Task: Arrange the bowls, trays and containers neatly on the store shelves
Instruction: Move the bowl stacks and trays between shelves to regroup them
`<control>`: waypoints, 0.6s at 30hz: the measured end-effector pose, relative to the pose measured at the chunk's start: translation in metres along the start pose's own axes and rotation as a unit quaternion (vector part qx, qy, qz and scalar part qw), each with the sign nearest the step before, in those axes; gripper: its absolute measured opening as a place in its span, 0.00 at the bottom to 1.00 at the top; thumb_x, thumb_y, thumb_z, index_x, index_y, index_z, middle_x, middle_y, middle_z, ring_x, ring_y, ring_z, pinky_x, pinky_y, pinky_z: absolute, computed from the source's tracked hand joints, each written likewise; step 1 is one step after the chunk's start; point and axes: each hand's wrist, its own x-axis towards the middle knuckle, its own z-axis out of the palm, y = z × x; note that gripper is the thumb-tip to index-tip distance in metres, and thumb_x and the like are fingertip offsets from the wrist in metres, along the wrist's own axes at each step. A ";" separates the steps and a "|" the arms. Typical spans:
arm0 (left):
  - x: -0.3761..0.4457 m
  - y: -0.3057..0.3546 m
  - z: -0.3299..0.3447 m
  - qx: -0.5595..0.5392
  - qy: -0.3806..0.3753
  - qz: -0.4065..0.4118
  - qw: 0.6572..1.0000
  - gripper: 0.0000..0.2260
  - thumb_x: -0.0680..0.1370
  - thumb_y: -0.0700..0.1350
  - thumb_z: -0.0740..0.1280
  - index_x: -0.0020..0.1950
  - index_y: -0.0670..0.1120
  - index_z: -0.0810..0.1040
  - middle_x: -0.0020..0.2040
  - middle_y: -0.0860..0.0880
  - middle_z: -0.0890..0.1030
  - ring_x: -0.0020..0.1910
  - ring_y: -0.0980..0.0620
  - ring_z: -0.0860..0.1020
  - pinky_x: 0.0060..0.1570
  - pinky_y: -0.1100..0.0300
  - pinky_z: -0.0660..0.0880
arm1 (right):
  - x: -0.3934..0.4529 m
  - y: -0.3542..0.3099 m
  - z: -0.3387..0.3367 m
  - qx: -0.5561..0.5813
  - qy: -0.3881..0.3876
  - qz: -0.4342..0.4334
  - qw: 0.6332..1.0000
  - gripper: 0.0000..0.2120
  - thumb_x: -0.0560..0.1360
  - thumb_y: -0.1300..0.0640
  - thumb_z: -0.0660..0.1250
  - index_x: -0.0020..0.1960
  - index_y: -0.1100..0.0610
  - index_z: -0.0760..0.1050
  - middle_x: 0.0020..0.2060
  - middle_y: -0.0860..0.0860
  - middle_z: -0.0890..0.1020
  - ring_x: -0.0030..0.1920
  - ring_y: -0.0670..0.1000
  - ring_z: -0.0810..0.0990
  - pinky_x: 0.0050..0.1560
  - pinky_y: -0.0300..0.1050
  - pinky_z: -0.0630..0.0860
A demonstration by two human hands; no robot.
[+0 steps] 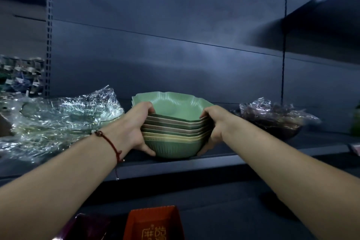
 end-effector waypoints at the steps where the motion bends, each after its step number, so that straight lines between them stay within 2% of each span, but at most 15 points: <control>1: -0.007 -0.002 0.003 0.009 -0.011 0.004 1.000 0.04 0.74 0.44 0.59 0.41 0.46 0.71 0.39 0.45 0.76 0.43 0.43 0.75 0.58 0.25 0.63 | -0.009 0.003 -0.005 0.002 -0.002 -0.006 1.000 0.18 0.57 0.62 0.59 0.47 0.60 0.71 0.63 0.66 0.70 0.62 0.72 0.66 0.46 0.82 0.63; 3: -0.023 -0.007 0.008 0.017 -0.028 0.015 0.999 0.04 0.74 0.44 0.59 0.41 0.46 0.71 0.38 0.46 0.77 0.42 0.43 0.76 0.56 0.26 0.65 | -0.026 0.011 -0.017 0.005 -0.009 -0.029 1.000 0.10 0.63 0.62 0.57 0.44 0.61 0.71 0.58 0.65 0.75 0.60 0.70 0.70 0.47 0.80 0.64; 5: -0.038 -0.013 0.014 0.018 -0.043 0.025 0.999 0.05 0.73 0.44 0.60 0.46 0.46 0.73 0.41 0.45 0.78 0.44 0.43 0.78 0.52 0.26 0.67 | -0.049 0.021 -0.033 0.009 -0.002 -0.058 0.998 0.07 0.71 0.62 0.54 0.42 0.61 0.71 0.47 0.62 0.79 0.53 0.66 0.75 0.45 0.76 0.65; 7: -0.051 -0.017 0.020 0.019 -0.070 0.042 0.996 0.16 0.69 0.46 0.62 0.57 0.46 0.73 0.45 0.45 0.80 0.45 0.42 0.80 0.47 0.28 0.71 | -0.074 0.030 -0.049 0.024 -0.003 -0.074 0.997 0.07 0.72 0.62 0.53 0.41 0.60 0.70 0.40 0.60 0.80 0.45 0.63 0.77 0.49 0.75 0.66; 9: -0.064 -0.023 0.028 0.017 -0.100 0.054 0.993 0.31 0.64 0.49 0.63 0.67 0.46 0.70 0.51 0.44 0.79 0.46 0.40 0.81 0.44 0.28 0.71 | -0.099 0.038 -0.063 0.035 0.000 -0.089 0.995 0.07 0.68 0.63 0.53 0.44 0.59 0.69 0.42 0.59 0.80 0.43 0.62 0.78 0.57 0.77 0.64; 11: -0.078 -0.033 0.038 0.012 -0.132 0.061 0.989 0.40 0.59 0.50 0.64 0.73 0.48 0.65 0.55 0.43 0.78 0.47 0.38 0.81 0.44 0.25 0.70 | -0.122 0.049 -0.079 0.036 0.013 -0.105 0.994 0.16 0.64 0.63 0.55 0.51 0.58 0.70 0.49 0.61 0.80 0.46 0.63 0.79 0.58 0.78 0.63; 14: -0.098 -0.056 0.053 0.013 -0.170 0.072 0.983 0.39 0.61 0.51 0.64 0.73 0.49 0.64 0.53 0.42 0.78 0.45 0.39 0.81 0.42 0.29 0.73 | -0.154 0.071 -0.102 0.049 0.031 -0.119 0.991 0.26 0.62 0.63 0.55 0.60 0.58 0.71 0.56 0.62 0.80 0.53 0.65 0.79 0.59 0.78 0.62; 16: -0.108 -0.078 0.060 0.007 -0.199 0.062 0.978 0.33 0.62 0.50 0.63 0.67 0.48 0.67 0.50 0.42 0.77 0.41 0.41 0.81 0.42 0.32 0.74 | -0.169 0.091 -0.116 0.066 0.035 -0.118 0.990 0.29 0.63 0.63 0.54 0.64 0.59 0.72 0.59 0.63 0.79 0.59 0.67 0.77 0.60 0.76 0.62; 18: -0.117 -0.103 0.066 -0.008 -0.235 0.043 0.971 0.24 0.64 0.49 0.63 0.59 0.49 0.67 0.45 0.43 0.75 0.36 0.44 0.79 0.40 0.39 0.76 | -0.180 0.115 -0.126 0.074 0.046 -0.115 0.990 0.29 0.64 0.63 0.54 0.64 0.59 0.72 0.58 0.64 0.80 0.60 0.66 0.77 0.60 0.76 0.63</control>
